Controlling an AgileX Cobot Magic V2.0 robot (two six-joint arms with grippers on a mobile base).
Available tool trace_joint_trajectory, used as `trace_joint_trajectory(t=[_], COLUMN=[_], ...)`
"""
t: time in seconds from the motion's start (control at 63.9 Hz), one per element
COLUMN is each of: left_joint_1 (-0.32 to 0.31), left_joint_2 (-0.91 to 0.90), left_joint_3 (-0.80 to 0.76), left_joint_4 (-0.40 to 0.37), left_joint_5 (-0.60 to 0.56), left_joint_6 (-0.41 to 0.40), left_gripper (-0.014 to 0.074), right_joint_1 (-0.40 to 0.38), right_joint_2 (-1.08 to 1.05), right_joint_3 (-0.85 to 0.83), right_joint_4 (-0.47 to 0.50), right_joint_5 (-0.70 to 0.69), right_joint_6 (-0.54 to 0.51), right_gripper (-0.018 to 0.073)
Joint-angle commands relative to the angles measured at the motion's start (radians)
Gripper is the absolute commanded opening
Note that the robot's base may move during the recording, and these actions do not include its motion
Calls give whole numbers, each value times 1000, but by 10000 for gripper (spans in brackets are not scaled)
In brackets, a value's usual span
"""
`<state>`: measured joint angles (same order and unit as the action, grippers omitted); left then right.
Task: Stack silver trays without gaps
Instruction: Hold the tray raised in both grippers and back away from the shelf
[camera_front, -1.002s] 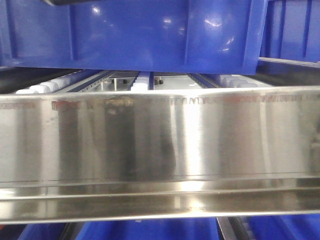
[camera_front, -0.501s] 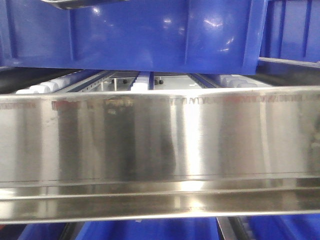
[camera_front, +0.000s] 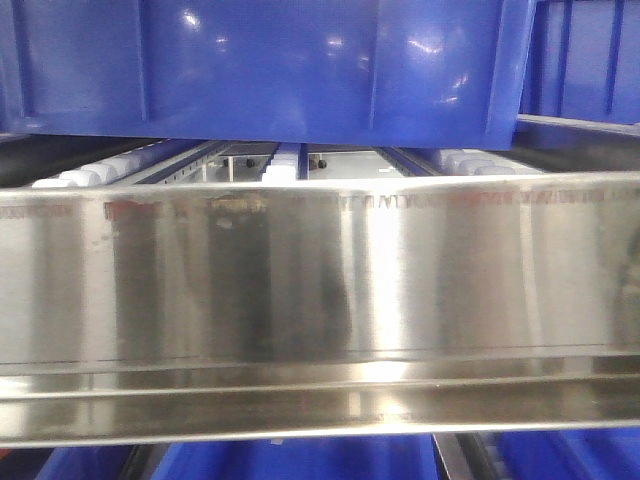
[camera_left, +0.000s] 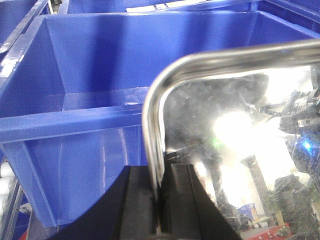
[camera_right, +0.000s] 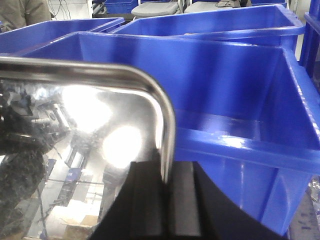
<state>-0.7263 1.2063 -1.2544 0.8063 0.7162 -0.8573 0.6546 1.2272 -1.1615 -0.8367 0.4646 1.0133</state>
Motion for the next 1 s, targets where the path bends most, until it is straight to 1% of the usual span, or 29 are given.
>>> trace_joint_trajectory(t=[0.0,0.219,0.987], left_joint_1=[-17,-17,-17], left_joint_2=[-3,-3,-3], left_joint_3=[-8,-8,-8], left_joint_4=[-2,-48,-48], left_joint_5=[-95,-95,-98], left_joint_6=[15,15,15], left_gripper=[-16,-16,-16], right_joint_1=[17,17,17], right_joint_2=[-6,-6,-6], right_joint_3=[-13,-13,-13], right_joint_4=[-7,-7,-7], right_joint_5=[-114,-114,-114], right_joint_6=[-9,-9,-9], right_gripper=[-66,-66,-66])
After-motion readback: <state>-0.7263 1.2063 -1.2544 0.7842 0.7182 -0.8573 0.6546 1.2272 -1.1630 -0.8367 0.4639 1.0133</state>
